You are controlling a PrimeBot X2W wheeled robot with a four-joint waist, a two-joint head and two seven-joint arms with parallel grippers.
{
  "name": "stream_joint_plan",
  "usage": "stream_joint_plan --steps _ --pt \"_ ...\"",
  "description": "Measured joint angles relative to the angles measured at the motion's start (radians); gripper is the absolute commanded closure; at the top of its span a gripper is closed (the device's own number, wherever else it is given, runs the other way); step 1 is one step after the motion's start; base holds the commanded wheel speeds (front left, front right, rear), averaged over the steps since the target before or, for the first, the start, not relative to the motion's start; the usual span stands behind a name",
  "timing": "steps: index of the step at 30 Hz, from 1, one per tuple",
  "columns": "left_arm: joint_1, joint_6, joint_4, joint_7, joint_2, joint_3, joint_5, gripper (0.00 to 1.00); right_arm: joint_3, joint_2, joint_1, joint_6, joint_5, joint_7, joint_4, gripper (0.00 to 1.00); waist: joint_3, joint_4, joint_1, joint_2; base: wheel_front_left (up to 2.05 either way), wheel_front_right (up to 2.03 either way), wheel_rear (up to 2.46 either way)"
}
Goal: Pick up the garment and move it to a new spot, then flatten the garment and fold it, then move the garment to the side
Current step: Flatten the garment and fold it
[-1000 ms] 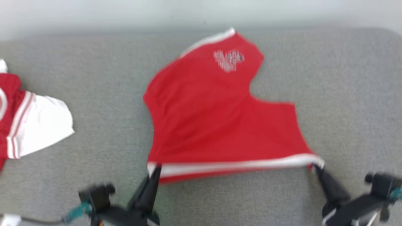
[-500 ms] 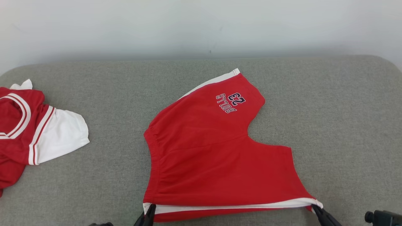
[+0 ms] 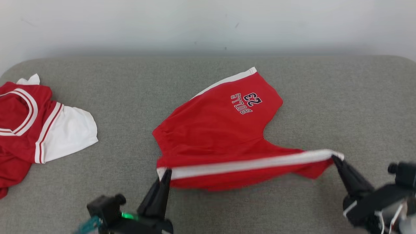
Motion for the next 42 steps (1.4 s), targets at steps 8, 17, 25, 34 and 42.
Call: stream_joint_plan --steps 8,17,25,34,42 --pt "-0.214 -0.009 0.082 0.052 -0.081 0.049 -0.093 1.00 0.010 -0.022 -0.342 0.000 -0.026 0.111 0.143 1.00 0.068 0.027 0.0002 0.0001 0.00 0.00 0.00" --pt "-0.404 -0.002 0.190 0.079 -0.130 0.062 -0.099 1.00 0.110 -0.037 -0.729 0.000 -0.063 0.198 0.384 1.00 0.166 0.082 0.0003 0.0001 0.00 0.00 0.00" --pt "-0.542 -0.012 0.296 0.085 -0.166 0.047 -0.108 1.00 0.199 -0.025 -0.956 0.000 -0.093 0.179 0.622 1.00 0.259 0.140 0.0003 0.0002 0.00 0.00 0.00" --pt "-0.624 -0.029 0.392 0.063 -0.189 0.008 -0.141 1.00 0.300 0.005 -1.119 0.000 -0.110 0.089 0.834 1.00 0.336 0.202 0.0002 0.0002 0.00 0.00 0.00" --pt "-0.640 -0.038 0.458 0.036 -0.195 -0.022 -0.158 0.00 0.368 0.016 -1.141 0.000 -0.079 0.021 0.913 0.00 0.333 0.214 0.0001 0.0002 0.00 0.00 0.00"
